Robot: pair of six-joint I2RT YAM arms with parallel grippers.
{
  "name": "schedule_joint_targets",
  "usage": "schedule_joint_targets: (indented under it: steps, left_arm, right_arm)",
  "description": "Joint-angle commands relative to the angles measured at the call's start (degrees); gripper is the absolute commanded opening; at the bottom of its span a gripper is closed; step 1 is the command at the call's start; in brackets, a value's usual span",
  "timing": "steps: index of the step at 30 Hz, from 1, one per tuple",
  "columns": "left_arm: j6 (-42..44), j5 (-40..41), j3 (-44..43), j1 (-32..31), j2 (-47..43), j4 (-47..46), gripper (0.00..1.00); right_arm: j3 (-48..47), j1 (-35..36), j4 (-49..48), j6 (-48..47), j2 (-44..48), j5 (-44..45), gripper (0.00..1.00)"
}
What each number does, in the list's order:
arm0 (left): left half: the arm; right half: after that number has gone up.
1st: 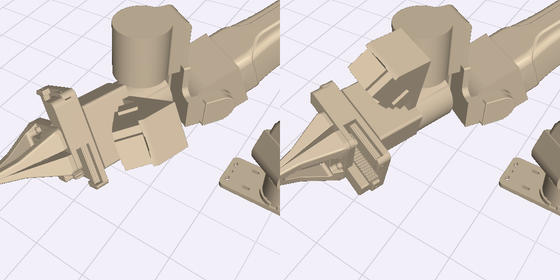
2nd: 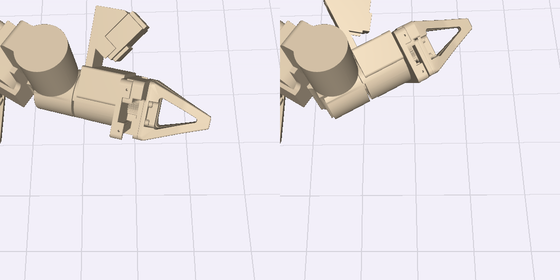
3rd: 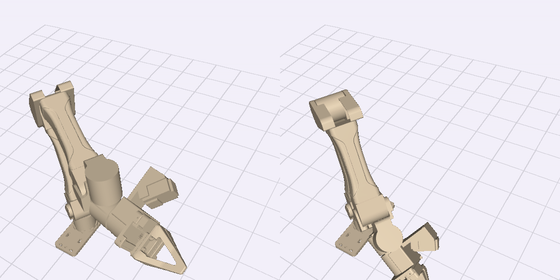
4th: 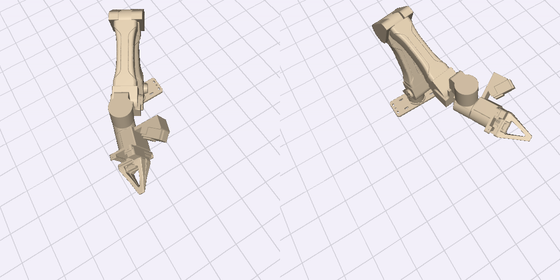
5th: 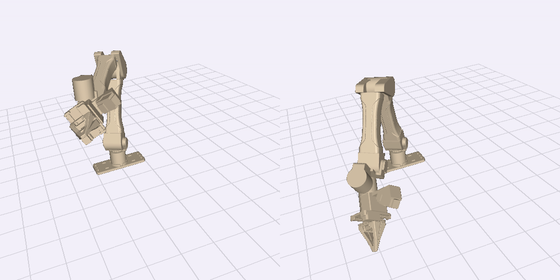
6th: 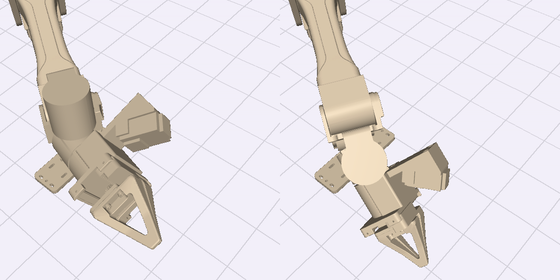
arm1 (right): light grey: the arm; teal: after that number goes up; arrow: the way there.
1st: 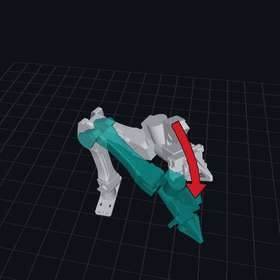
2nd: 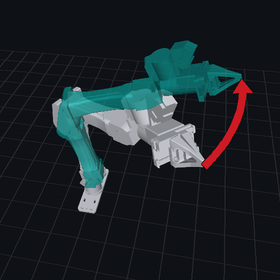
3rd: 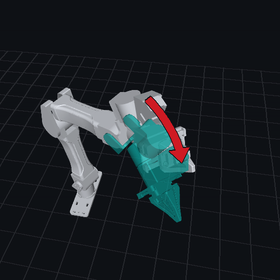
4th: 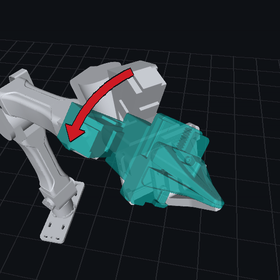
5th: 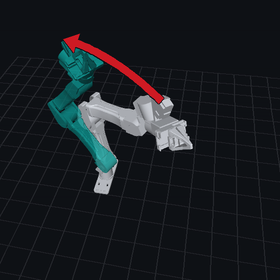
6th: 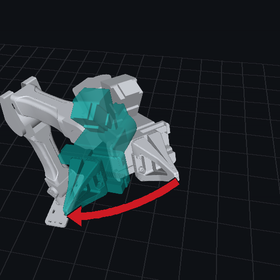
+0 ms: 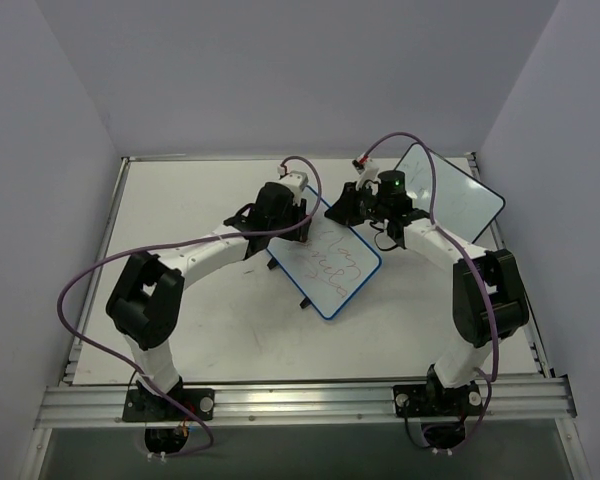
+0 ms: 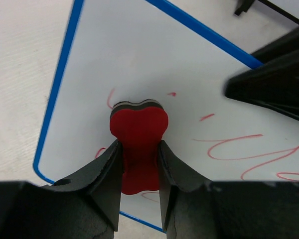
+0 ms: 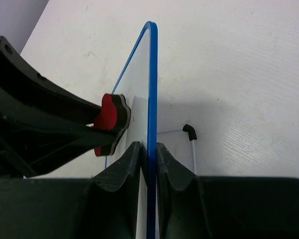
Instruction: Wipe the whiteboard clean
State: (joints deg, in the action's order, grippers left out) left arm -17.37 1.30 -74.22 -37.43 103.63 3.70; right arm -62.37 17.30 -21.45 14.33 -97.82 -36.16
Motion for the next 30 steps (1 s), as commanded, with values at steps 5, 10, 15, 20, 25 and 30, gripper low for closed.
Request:
schedule_joint_targets:
  steps: [5, 10, 15, 20, 25, 30]
  left_arm:
    - [-0.21, 0.55, -6.20, 3.59, 2.27, 3.94, 0.02]
    - [0.23, -0.68, -9.36, 3.33, 3.59, 4.73, 0.02]
    - [1.10, -1.21, -9.63, 1.22, 3.50, 3.86, 0.02]
    - [0.93, -1.13, -7.53, -2.20, 2.72, 2.01, 0.02]
    - [0.23, -0.25, -4.63, -4.75, 2.36, -0.63, 0.02]
    - [-0.83, 1.60, -2.52, -4.76, 2.10, -1.07, 0.02]
  right_arm:
    - [-1.53, 2.04, 1.24, -3.34, 1.58, -0.58, 0.00]
    - [-1.53, 2.12, 1.24, -3.43, 1.49, -0.66, 0.00]
    - [-1.53, 2.12, 1.15, -3.43, 1.40, -0.66, 0.00]
    - [-1.35, 2.12, 1.15, -3.43, 1.49, -0.66, 0.00]
    - [-1.35, 2.12, 1.06, -3.43, 1.32, -0.75, 0.00]
    - [-1.26, 2.21, 0.97, -3.43, 1.32, -0.75, 0.00]
